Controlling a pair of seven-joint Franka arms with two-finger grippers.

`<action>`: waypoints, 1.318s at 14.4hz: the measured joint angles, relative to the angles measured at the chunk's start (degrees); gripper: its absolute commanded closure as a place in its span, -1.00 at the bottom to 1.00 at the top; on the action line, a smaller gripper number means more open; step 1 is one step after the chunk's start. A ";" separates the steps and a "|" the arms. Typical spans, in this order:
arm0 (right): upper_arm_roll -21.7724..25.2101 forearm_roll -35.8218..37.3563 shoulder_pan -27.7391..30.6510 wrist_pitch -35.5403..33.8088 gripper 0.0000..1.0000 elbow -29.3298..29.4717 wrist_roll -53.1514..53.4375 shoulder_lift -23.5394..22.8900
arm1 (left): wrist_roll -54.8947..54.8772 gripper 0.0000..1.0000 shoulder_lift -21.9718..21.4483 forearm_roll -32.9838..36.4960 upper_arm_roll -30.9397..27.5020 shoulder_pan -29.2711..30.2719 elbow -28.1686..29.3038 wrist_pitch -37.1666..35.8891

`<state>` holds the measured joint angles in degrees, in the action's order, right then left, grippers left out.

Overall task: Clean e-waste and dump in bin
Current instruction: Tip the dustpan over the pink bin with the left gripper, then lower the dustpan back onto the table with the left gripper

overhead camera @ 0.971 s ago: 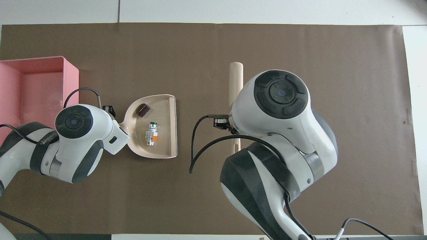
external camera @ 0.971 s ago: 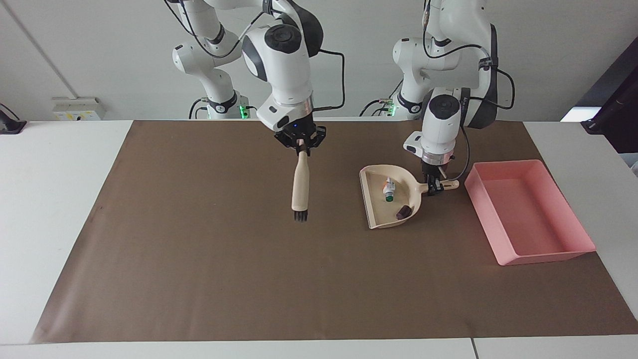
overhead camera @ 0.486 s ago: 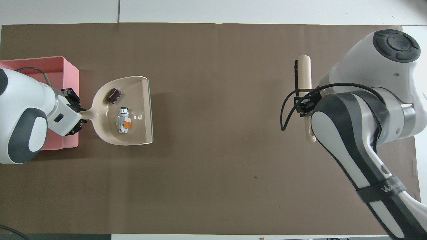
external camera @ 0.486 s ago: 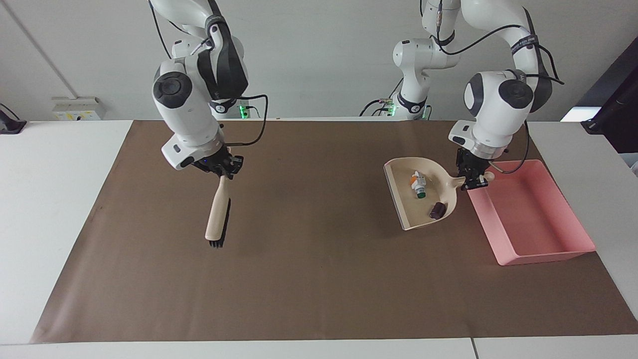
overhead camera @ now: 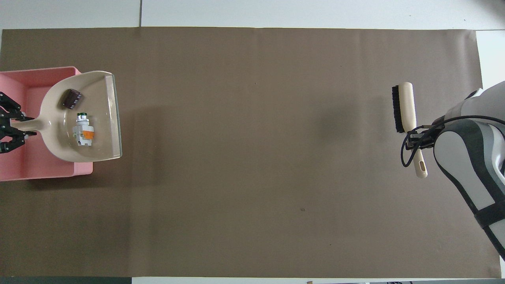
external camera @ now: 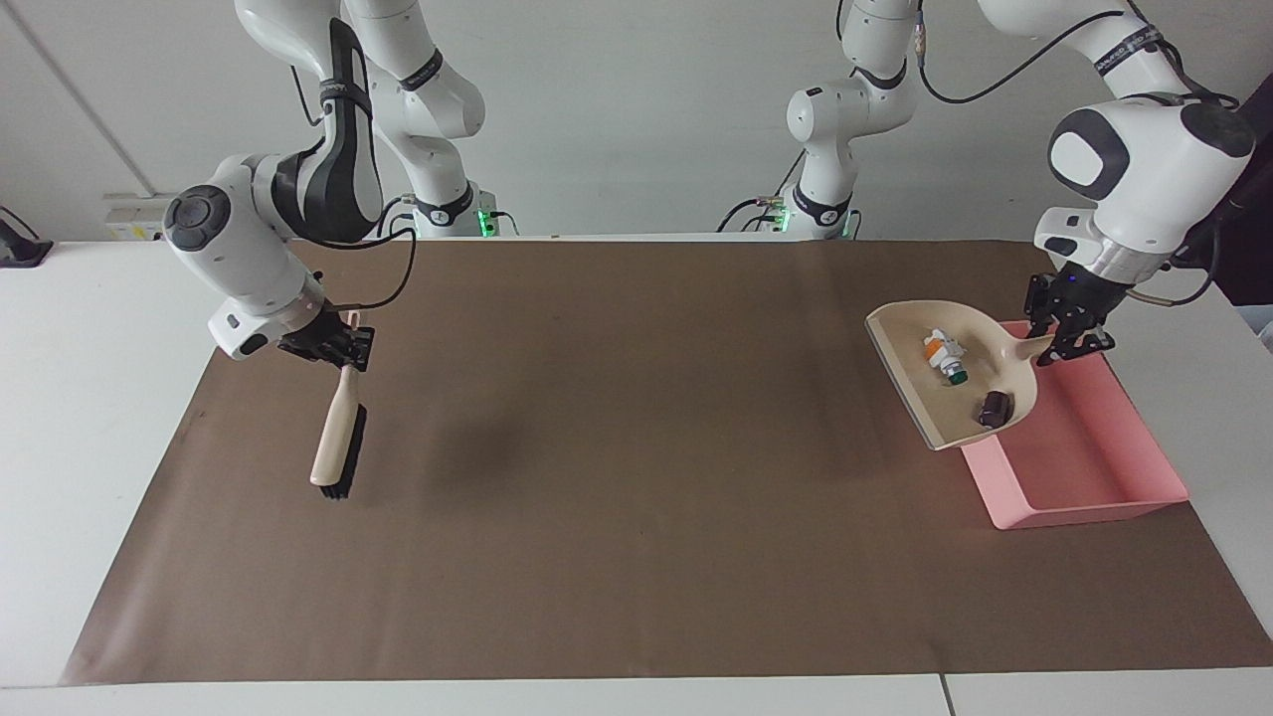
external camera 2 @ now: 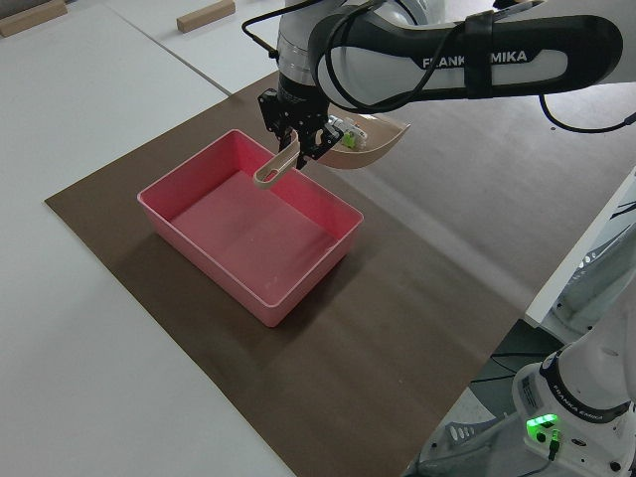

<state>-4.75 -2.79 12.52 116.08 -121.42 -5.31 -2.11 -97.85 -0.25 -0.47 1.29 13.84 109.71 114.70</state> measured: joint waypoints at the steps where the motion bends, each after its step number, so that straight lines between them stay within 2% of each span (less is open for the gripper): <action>1: 0.01 0.00 0.74 1.62 0.99 -1.77 -0.59 0.37 | -1.92 1.00 0.40 -0.08 -0.02 2.33 -1.61 -0.93; 4: -0.11 0.00 0.98 5.19 0.97 -5.77 -0.70 1.61 | -4.81 1.00 3.05 -0.19 -0.25 8.35 -7.84 -3.53; 7: -0.13 0.00 2.15 6.66 0.95 -8.27 -1.65 2.30 | -5.90 1.00 5.68 2.97 -0.47 9.92 -11.12 -3.51; 10: -0.14 0.00 2.45 6.71 0.89 -9.31 -3.14 2.54 | -5.22 1.00 7.11 14.59 0.03 8.25 -11.67 0.20; 14: -0.14 0.00 2.45 7.79 0.71 -11.00 -3.23 3.11 | 6.78 1.00 8.30 33.55 0.33 2.33 -11.09 1.22; 15: -0.14 0.00 2.45 8.13 0.56 -11.70 -3.23 3.41 | 11.14 1.00 8.54 39.18 0.38 0.70 -10.07 1.19; 16: -0.14 0.00 2.45 8.43 0.17 -12.25 -3.23 3.83 | 15.03 1.00 8.67 44.04 0.42 -0.74 -8.60 1.16; 17: -0.15 0.00 2.45 8.47 -0.34 -12.60 -3.23 4.16 | 17.55 1.00 8.74 47.74 0.45 -1.83 -7.18 1.12; 18: -0.15 0.00 2.45 8.47 -0.98 -12.84 -3.23 4.37 | 18.80 1.00 8.74 50.66 0.45 -2.62 -6.29 0.80; 19: -0.19 0.00 2.45 8.47 -1.00 -12.96 -3.28 4.52 | 19.12 1.00 8.73 53.51 0.45 -3.28 -6.00 -0.18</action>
<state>-4.94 -2.79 14.97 124.56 -134.38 -8.59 2.41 -78.72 8.48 53.04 1.74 10.56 103.70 114.51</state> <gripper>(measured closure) 0.595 0.670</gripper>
